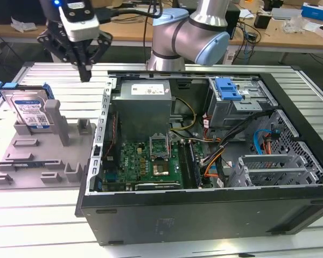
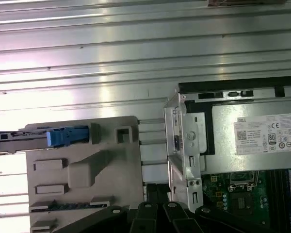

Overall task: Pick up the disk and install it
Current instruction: 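Reach for the disk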

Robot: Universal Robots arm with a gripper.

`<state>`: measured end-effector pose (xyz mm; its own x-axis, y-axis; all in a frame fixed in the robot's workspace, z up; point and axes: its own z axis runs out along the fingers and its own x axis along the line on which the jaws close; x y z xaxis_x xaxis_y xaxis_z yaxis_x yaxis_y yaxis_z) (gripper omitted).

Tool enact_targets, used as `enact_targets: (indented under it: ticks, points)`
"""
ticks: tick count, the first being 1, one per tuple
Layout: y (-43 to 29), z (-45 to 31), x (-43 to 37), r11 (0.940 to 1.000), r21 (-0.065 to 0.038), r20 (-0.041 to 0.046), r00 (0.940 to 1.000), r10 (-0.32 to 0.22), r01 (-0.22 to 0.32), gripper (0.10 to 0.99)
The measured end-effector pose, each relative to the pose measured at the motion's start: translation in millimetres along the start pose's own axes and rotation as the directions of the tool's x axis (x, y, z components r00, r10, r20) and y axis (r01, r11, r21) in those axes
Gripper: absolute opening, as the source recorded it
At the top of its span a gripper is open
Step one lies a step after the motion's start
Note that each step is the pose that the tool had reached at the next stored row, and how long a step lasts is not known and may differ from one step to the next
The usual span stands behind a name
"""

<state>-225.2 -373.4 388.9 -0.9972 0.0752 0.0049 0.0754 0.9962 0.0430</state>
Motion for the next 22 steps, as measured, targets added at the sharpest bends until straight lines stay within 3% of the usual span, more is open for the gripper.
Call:
enact_targets:
  ticks: [12,15,21,22]
  points:
    - [9.8,4.0,58.9,1.0000,0.001,-0.0116,0.9999,0.001,-0.001,0.106]
    - [15.8,5.8,79.9,1.0000,0.001,-0.0156,0.9999,0.001,-0.001,0.106]
    - [25.5,8.1,100.2,1.0000,0.001,-0.0201,0.9998,0.001,-0.001,0.106]
    - [29.5,8.8,107.0,1.0000,0.002,-0.0222,0.9998,0.001,-0.001,0.106]
